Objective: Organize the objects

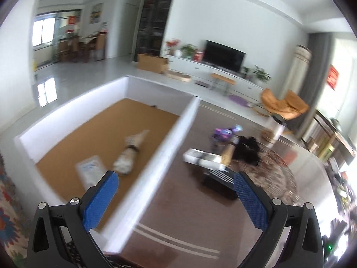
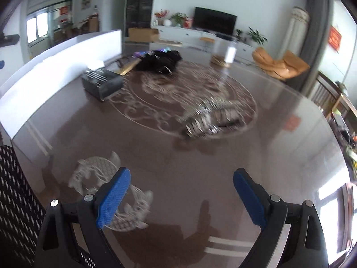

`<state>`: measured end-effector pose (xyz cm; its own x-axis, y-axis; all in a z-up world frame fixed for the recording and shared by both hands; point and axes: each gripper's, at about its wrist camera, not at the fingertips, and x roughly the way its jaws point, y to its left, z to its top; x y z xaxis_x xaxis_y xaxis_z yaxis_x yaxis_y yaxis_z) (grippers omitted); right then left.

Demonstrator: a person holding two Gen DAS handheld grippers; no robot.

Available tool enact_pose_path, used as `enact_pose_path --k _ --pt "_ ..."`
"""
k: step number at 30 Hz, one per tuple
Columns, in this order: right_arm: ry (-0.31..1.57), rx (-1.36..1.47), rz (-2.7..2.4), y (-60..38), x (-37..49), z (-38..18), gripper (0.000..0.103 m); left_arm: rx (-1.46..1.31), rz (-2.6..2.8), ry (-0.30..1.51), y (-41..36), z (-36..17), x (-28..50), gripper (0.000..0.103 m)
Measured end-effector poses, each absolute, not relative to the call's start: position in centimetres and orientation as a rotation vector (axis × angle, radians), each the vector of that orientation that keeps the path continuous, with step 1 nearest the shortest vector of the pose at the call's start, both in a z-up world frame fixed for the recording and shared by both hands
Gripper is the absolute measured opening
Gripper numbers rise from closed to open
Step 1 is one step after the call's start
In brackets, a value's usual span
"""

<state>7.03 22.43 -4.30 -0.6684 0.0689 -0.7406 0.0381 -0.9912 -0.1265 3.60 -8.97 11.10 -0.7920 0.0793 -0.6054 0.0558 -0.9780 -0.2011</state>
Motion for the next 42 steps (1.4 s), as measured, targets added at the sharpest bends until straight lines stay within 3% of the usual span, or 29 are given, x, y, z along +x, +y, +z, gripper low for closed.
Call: enact_pose_path --k 6,12,22,25,36,42 --pt "-0.049 -1.333 2.759 24.8 6.1 -4.9 0.094 -1.02 2.772 -0.108 -1.4 9.4 4.5 0.103" --pt "-0.036 -1.409 2.721 25.0 4.8 -5.9 0.094 -1.137 2.649 0.108 4.0 4.8 3.3 0.103" --pt "-0.008 -1.464 2.69 26.1 4.3 -7.1 0.096 -1.328 2.61 0.113 4.8 -1.1 0.8 0.103" --pt "0.023 -1.486 2.683 26.6 3.8 -7.4 0.102 -1.396 2.603 0.072 4.1 -2.6 0.6 0.103" --pt "-0.051 -1.543 2.767 25.7 -1.9 -7.6 0.103 -1.478 2.614 -0.096 1.6 -3.6 0.5 0.103" --pt "-0.06 -1.505 2.807 23.2 -7.4 -7.7 0.103 -1.488 2.628 -0.045 1.9 -3.8 0.9 0.103"
